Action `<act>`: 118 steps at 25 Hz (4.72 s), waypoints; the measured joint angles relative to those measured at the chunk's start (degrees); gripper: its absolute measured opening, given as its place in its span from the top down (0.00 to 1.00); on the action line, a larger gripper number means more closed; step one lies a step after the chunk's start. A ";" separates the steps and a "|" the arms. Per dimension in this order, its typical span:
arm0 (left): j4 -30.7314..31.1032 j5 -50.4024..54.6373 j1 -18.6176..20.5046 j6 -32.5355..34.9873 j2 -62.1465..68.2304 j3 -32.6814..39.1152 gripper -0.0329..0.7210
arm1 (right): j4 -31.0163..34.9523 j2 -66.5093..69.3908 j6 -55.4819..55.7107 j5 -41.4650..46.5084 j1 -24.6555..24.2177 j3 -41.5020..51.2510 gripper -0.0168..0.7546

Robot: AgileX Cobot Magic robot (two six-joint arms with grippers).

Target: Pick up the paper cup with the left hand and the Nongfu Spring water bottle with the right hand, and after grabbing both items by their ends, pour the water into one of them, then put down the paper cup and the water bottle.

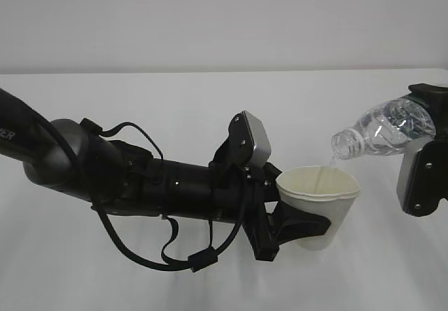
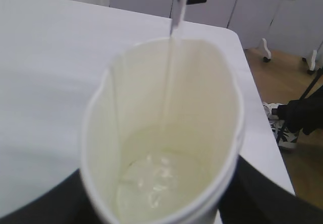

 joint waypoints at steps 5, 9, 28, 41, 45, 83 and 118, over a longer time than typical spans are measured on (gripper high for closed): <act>0.10 0.00 0.00 0.00 0.00 0.00 0.42 | 0.00 0.00 0.00 0.00 0.00 0.00 0.43; 0.10 0.00 0.00 0.00 0.00 0.00 0.42 | 0.00 0.00 0.00 0.00 0.00 0.00 0.43; 0.19 0.00 0.00 0.00 0.00 0.00 0.42 | -0.13 0.00 -0.12 -0.04 0.00 0.00 0.43; 0.19 0.00 0.00 0.00 0.00 0.00 0.42 | -0.17 0.00 -0.24 -0.04 0.00 -0.13 0.43; 0.19 0.00 0.00 0.00 0.00 0.00 0.42 | -0.17 0.00 -0.85 -0.04 0.00 -0.13 0.43; 0.32 0.13 0.00 0.00 0.00 0.00 0.42 | -0.17 0.00 -1.46 -0.04 0.00 -0.40 0.43; 0.56 0.26 0.00 0.00 0.00 0.00 0.42 | -0.87 0.00 -1.46 -0.04 0.00 -0.40 0.43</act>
